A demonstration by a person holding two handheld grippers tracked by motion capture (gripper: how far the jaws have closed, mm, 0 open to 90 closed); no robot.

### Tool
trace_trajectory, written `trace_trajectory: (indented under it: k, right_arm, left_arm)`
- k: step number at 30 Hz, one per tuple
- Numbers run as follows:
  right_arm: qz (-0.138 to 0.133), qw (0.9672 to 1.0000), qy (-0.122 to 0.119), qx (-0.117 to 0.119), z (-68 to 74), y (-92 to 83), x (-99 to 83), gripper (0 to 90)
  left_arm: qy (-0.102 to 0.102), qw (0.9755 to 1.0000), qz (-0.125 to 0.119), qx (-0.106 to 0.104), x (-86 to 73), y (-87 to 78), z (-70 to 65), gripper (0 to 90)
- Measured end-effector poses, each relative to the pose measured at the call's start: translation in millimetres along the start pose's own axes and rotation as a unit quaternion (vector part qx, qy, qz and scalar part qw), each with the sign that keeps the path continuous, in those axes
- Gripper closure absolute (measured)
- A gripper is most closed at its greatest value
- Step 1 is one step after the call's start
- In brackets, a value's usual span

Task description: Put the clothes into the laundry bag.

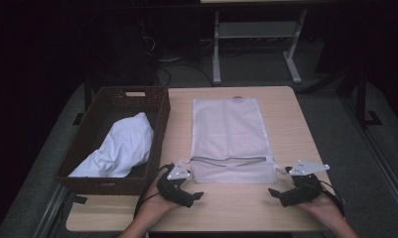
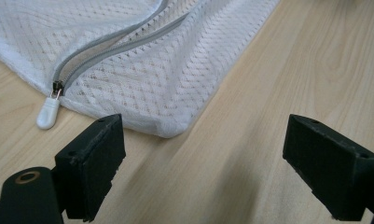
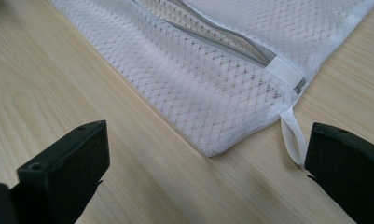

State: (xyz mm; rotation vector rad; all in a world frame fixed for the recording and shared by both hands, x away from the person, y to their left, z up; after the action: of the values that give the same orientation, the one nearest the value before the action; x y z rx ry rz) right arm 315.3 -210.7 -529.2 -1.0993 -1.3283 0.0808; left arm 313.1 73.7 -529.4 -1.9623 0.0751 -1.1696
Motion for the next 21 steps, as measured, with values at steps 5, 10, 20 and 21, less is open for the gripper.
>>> trace_trajectory:
  k: [5, 10, 20, 21]
  right_arm:
    - [-0.003, 1.0000, 0.000, 0.001, -0.5, -0.5, 0.2, 0.0]
    - [-0.008, 0.9999, 0.004, -0.007, -4.5, -2.0, 2.4, 0.0]
    - [-0.015, 0.9997, 0.004, -0.018, -12.0, 0.3, 16.6, 0.0]
    - [-0.016, 0.9997, 0.003, -0.017, -12.5, 1.0, 18.7, 0.0]
  left_arm:
    - [-0.002, 1.0000, 0.001, -0.003, 0.2, -0.7, -0.5, 12.3]
    - [-0.003, 1.0000, 0.004, -0.002, -0.4, 0.1, -0.3, 12.3]
    - [0.001, 1.0000, 0.005, -0.002, -1.1, -1.5, -1.1, 12.3]
    - [0.000, 1.0000, 0.006, -0.002, -1.2, -1.5, -1.1, 12.3]
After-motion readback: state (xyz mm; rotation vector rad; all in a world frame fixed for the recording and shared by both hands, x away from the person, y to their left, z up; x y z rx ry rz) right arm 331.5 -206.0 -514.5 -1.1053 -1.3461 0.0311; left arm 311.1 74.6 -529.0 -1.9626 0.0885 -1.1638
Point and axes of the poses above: each handheld gripper's, and its own axes: y roughly forward along the jaws, x roughly out of its top, z roughly to its left, the point moved 10 cm from there along y, roughly forward along the jaws, and after that the axes turned 14 degrees about -y, right-handed, at the moved point
